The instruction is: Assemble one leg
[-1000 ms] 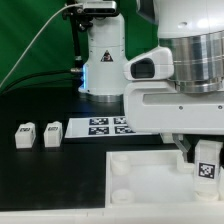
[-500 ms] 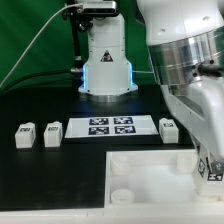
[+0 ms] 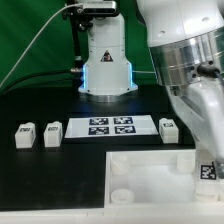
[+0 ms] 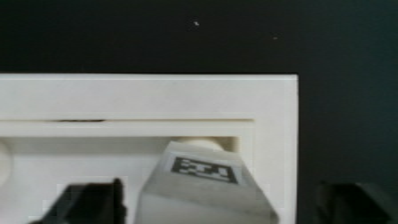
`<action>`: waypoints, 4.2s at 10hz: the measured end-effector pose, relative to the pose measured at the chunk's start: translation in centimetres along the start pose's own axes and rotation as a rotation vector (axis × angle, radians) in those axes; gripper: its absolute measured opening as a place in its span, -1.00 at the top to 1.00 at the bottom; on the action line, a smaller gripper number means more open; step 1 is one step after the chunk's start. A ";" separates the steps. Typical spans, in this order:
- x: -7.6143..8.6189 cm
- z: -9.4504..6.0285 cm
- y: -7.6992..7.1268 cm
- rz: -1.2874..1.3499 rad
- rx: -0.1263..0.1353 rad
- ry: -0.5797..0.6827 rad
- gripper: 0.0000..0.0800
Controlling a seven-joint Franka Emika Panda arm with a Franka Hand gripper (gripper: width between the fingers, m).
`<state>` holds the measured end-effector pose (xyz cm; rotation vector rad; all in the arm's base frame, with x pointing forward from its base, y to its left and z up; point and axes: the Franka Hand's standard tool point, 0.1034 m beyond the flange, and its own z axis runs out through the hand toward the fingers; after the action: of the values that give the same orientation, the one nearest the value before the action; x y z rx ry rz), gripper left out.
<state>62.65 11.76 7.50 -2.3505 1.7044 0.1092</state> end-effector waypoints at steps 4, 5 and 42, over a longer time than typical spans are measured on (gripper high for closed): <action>0.3 -0.1 0.0 -0.554 -0.001 -0.001 -0.62; 0.3 -0.1 0.1 -0.721 -0.025 0.002 -0.62; 0.6 0.2 0.2 0.481 0.009 0.025 0.25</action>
Offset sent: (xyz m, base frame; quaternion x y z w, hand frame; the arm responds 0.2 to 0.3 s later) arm 0.0000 0.0000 0.0000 0.0000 0.0000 -0.2667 0.9638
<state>62.70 11.17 7.20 -1.8941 2.2398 0.1529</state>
